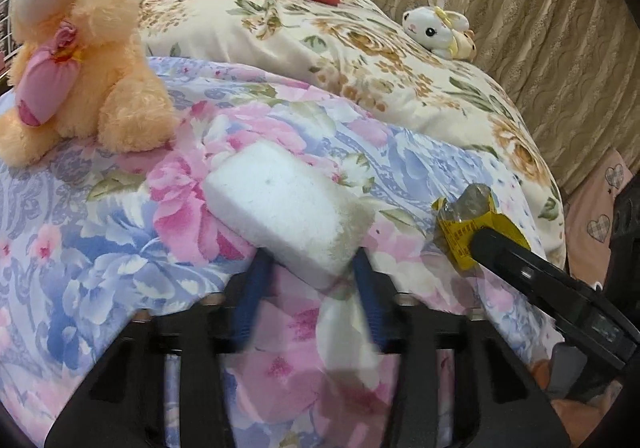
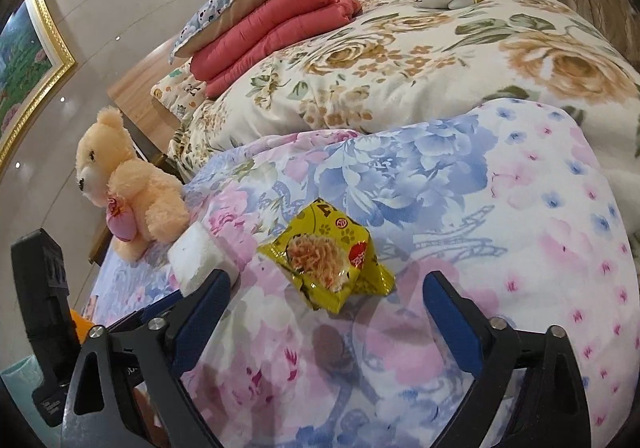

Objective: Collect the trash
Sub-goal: 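Grasp the white foam block with the left tool while the right tool grasps the yellow snack bag, then carry the white foam block and yellow snack bag over the bin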

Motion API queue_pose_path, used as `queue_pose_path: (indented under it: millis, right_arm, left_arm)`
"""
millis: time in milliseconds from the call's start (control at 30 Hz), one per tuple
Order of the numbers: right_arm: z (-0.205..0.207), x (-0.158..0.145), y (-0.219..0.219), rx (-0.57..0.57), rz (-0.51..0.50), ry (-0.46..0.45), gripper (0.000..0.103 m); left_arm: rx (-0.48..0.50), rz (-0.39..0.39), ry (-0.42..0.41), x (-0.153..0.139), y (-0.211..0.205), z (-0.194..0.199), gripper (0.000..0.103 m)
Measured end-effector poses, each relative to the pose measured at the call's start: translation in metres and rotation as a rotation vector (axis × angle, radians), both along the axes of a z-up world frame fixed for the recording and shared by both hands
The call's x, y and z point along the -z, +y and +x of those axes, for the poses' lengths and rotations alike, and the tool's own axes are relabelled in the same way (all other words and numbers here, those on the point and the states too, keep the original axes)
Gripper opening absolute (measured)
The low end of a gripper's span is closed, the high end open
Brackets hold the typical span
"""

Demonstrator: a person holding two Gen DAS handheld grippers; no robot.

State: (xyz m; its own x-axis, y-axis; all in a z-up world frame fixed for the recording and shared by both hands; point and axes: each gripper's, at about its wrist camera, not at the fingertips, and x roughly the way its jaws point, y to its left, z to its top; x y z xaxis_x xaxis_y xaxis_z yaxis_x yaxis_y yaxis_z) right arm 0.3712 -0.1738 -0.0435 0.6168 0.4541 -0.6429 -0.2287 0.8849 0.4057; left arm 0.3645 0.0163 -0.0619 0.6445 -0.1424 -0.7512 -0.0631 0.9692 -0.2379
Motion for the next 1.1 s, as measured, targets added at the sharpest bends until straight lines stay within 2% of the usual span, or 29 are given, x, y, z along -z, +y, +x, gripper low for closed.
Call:
queue_pose_path:
  millis: [33,100,233,567,1100]
  right_arm:
    - [0.002,0.001,0.001,-0.004,-0.003,0.007,0.066]
    - [0.003,0.002,0.003,-0.003,-0.016,0.009,0.050]
    - [-0.004,-0.001,0.002,-0.005,-0.017,-0.011,0.039]
    - [-0.044,-0.007,-0.017,0.013,0.032,-0.013,0.037]
    - [-0.137,-0.017,-0.064,0.124,0.097,-0.048,0.037]
  left_arm:
    - [0.002,-0.001,-0.004,0.000,-0.001,0.001,0.034]
    - [0.011,-0.006,-0.010,-0.001,-0.001,0.001,0.030]
    - [0.024,0.009,-0.034,-0.006,-0.003,-0.006,0.024]
    - [0.131,0.022,-0.068,-0.018,-0.032,-0.053,0.023]
    - [0.253,-0.003,-0.063,-0.026,-0.073,-0.129,0.023]
